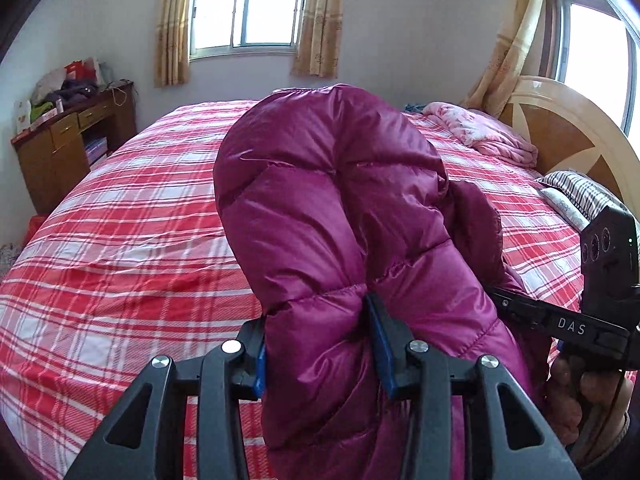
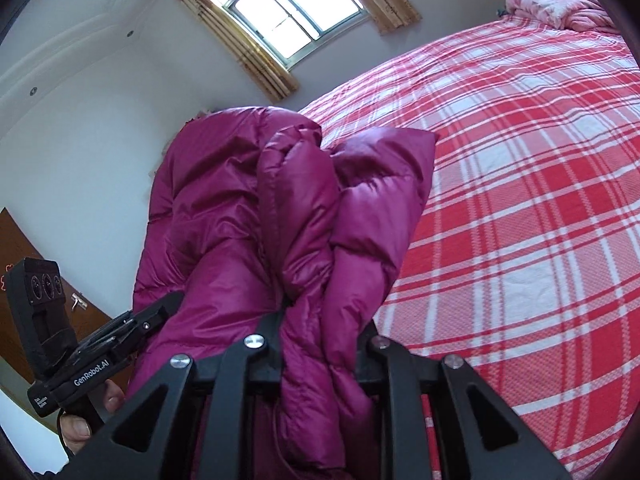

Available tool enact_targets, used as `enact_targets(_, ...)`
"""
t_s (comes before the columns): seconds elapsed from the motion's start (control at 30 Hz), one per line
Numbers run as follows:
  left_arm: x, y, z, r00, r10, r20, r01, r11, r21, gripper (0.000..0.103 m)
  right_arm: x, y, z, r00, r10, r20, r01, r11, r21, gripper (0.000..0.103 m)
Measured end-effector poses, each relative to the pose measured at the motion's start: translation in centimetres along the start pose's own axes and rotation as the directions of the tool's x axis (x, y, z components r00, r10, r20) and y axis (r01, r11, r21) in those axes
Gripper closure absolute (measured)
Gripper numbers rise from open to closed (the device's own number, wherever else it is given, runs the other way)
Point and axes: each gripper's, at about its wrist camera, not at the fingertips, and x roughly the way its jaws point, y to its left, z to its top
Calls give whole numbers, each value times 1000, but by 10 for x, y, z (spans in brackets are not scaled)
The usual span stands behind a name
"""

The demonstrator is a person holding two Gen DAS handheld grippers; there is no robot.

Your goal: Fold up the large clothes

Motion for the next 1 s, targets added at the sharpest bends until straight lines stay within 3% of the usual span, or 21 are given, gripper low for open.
enact_targets(0.33,-30,67,-24,995,98,1,-97,993,-73,60,64,41,0,994,67,-90,-74,995,-74,81)
enact_targets(1.0,-48,134,-56,984,177,-29,-179,973,-146,60,143,91,-5,974,94,-207,-125,982,-144,81)
